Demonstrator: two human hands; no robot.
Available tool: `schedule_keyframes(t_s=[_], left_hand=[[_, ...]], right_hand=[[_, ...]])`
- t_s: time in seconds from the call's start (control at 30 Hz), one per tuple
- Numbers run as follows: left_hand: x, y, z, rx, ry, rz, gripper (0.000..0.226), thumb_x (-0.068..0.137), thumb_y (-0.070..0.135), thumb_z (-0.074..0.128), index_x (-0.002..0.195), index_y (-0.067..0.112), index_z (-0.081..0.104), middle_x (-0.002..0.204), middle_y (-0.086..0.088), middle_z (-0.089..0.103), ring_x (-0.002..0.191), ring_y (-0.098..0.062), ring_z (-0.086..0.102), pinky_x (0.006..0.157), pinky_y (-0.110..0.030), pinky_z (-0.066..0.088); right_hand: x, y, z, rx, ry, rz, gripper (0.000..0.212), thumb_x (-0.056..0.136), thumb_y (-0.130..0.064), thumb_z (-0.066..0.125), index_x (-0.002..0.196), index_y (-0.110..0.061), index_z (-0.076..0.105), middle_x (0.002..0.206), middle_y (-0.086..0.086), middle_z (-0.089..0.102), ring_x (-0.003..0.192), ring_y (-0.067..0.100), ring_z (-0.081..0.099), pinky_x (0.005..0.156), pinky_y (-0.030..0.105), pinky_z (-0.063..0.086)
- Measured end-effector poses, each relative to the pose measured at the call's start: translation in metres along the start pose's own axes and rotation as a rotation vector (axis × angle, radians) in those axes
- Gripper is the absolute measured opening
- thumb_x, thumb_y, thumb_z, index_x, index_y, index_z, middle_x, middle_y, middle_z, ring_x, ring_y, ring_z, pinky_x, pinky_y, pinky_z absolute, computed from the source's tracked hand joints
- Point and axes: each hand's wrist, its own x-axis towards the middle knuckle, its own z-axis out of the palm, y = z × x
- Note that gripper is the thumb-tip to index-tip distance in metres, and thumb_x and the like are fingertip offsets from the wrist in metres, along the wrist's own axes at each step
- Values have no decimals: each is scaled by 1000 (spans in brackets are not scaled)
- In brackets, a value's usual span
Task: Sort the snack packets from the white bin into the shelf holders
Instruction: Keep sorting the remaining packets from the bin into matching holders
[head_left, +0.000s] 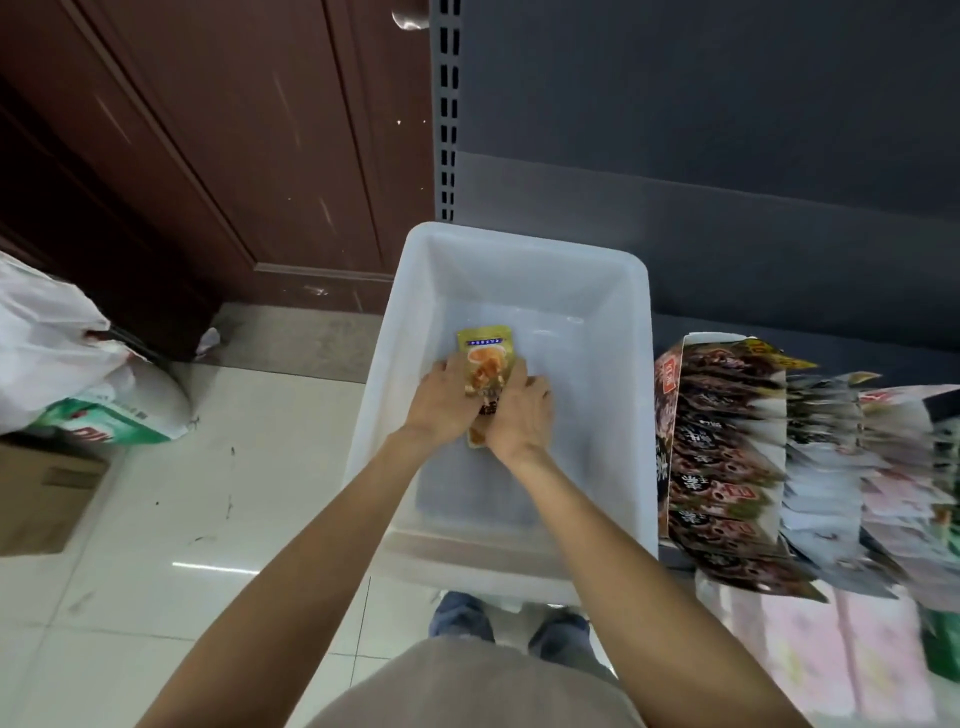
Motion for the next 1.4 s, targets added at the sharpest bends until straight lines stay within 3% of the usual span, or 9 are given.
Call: schedule_keyframes(t_s=[0.1, 0.3, 0.43, 0.53, 0.7, 0.87, 1.07, 1.3, 1.4], left_hand=[[3, 1, -5, 31, 30, 58, 70, 82, 4, 56, 145, 15, 28, 145, -16, 31, 132, -32, 34, 107, -34, 27], [7, 6, -22, 456, 82, 441, 102, 68, -6, 58, 150, 30, 8, 158, -4, -2, 144, -28, -2, 115, -39, 18], [3, 7, -30, 378, 195, 630, 93, 65, 10, 74, 143, 32, 28, 156, -1, 14, 144, -26, 7, 115, -42, 19], [-5, 8, -30, 303, 169, 843, 47, 76, 33, 69, 120, 27, 54, 137, 3, 50, 133, -20, 34, 108, -38, 31], [-46, 46, -21, -52, 7, 645, 30, 77, 58, 52, 95, 34, 55, 85, 21, 67, 85, 4, 62, 79, -24, 48], [-78, 116, 18, 28, 198, 841, 23, 83, 53, 50, 96, 34, 53, 86, 17, 70, 80, -4, 65, 69, -24, 49], [-97, 206, 51, -300, 144, 821, 44, 88, 26, 64, 129, 28, 47, 121, 14, 60, 111, 1, 55, 96, -21, 43], [-72, 269, 124, 398, 258, 784, 54, 88, 29, 60, 138, 18, 44, 135, -6, 53, 130, -21, 42, 112, -36, 22], [-62, 272, 151, 583, 357, 700, 39, 90, 28, 56, 127, 17, 56, 123, -10, 61, 123, -24, 50, 115, -47, 14]], right_hand=[[3, 6, -14, 194, -8, 27, 70, 75, -19, 76, 131, -11, 35, 117, 17, 54, 105, 37, 57, 74, 32, 43], [-15, 10, -69, -214, -11, -153, 28, 84, -20, 65, 111, -15, 62, 109, 12, 66, 104, 35, 61, 75, 33, 46], [-31, 17, -108, -241, -52, -265, 19, 83, -18, 63, 102, -14, 63, 103, 11, 67, 100, 33, 61, 72, 30, 41], [-45, 28, -130, -11, -76, -317, 15, 77, -17, 72, 91, -16, 66, 90, 3, 69, 88, 23, 61, 68, 30, 42], [-79, 61, -173, 529, 65, -374, 20, 79, -14, 75, 71, -28, 63, 62, -19, 63, 57, -3, 53, 53, 15, 37], [-110, 121, -196, 896, 206, -286, 20, 86, -6, 65, 94, -24, 69, 82, -10, 72, 70, 6, 66, 54, 24, 56], [-139, 218, -247, 1142, 620, -174, 12, 89, -13, 62, 91, -23, 68, 82, -10, 74, 77, 7, 69, 67, 21, 56], [-115, 326, -297, 1211, 670, -181, 18, 93, -10, 59, 93, -26, 66, 87, -9, 72, 86, 10, 67, 69, 22, 55], [-99, 344, -315, 1178, 627, -265, 14, 94, -9, 57, 99, -21, 64, 95, -4, 70, 91, 9, 67, 70, 22, 56]])
